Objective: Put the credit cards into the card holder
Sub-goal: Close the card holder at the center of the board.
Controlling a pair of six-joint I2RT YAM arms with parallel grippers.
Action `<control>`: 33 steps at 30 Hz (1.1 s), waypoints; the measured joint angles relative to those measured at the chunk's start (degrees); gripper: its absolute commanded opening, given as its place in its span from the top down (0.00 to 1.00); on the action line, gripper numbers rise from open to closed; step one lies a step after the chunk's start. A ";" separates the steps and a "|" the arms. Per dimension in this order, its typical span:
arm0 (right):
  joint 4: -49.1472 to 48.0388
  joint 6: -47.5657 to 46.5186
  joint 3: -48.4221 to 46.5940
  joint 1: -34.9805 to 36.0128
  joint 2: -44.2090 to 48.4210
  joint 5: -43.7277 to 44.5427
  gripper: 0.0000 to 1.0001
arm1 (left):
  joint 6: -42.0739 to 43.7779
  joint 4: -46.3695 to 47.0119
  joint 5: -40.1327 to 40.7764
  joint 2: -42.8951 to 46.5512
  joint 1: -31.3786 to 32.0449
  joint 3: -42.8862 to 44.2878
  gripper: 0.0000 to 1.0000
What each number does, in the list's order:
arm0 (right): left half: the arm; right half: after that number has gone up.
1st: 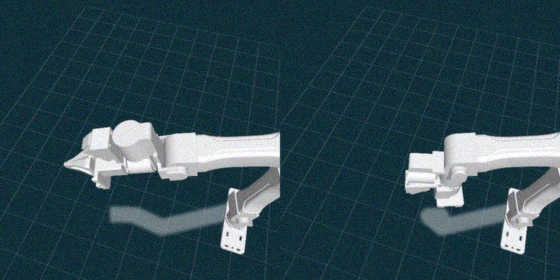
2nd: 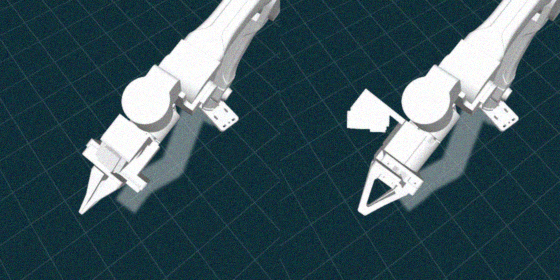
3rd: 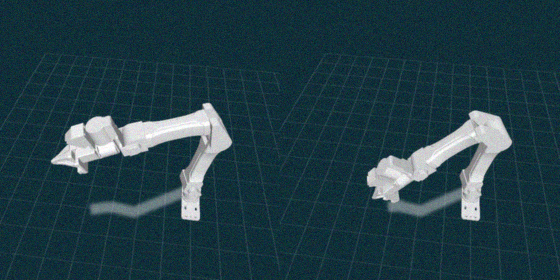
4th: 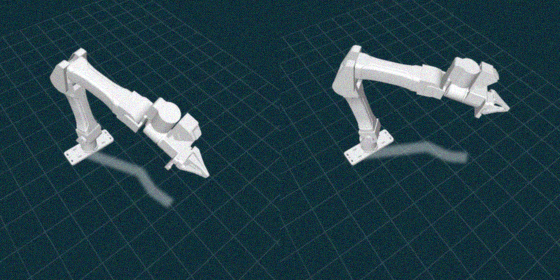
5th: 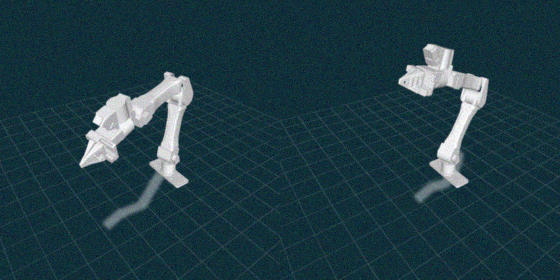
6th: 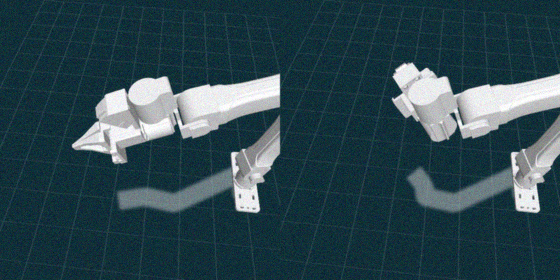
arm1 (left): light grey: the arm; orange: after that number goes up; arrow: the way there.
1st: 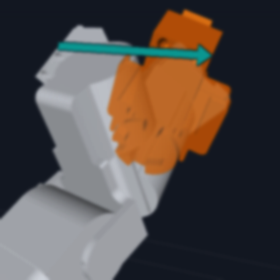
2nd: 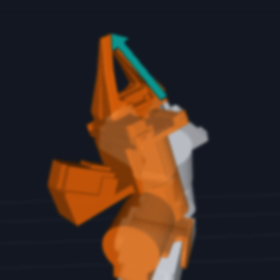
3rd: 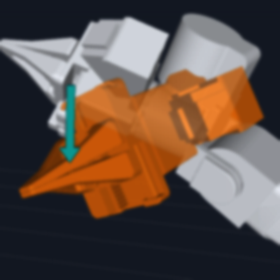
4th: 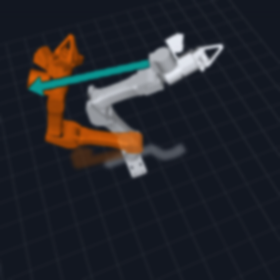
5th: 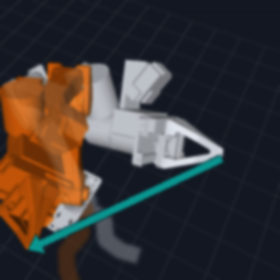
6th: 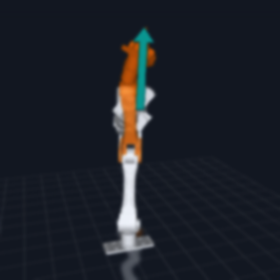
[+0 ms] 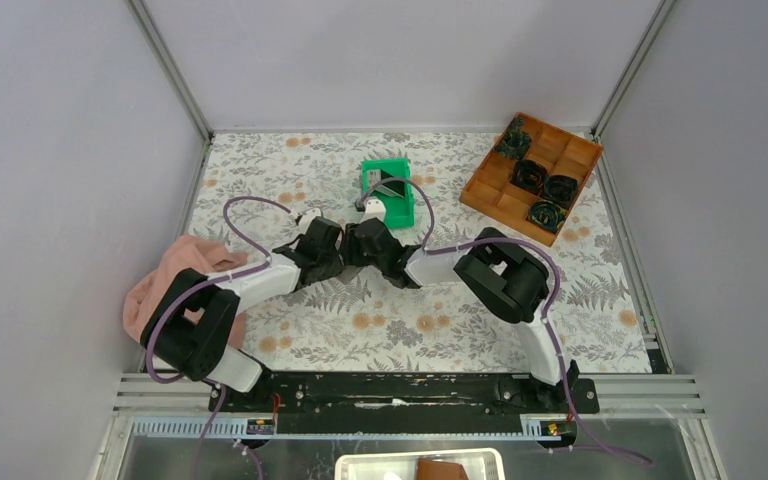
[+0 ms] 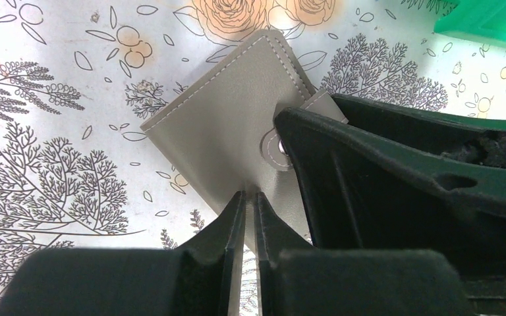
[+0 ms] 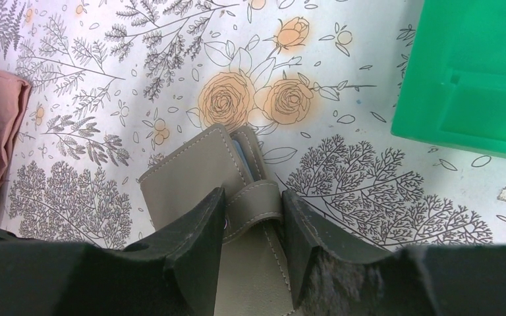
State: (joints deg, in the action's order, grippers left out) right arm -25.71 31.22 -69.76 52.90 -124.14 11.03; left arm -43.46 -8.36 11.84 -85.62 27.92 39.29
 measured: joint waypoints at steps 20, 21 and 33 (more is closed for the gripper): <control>-19.32 1.20 7.63 3.87 -2.38 12.68 0.57 | -0.13 -3.45 0.09 -1.84 0.00 2.78 1.00; -19.58 1.20 7.65 4.11 -2.56 13.46 0.57 | -0.15 -3.48 0.11 -1.84 0.00 2.78 1.00; -23.34 0.02 7.67 5.99 -4.46 19.67 0.57 | -1.22 -3.67 0.20 -1.66 0.00 2.75 1.00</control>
State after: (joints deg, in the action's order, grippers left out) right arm -49.06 31.24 -62.08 58.89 -128.60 30.70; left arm -44.69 -12.03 12.03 -87.29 27.92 42.04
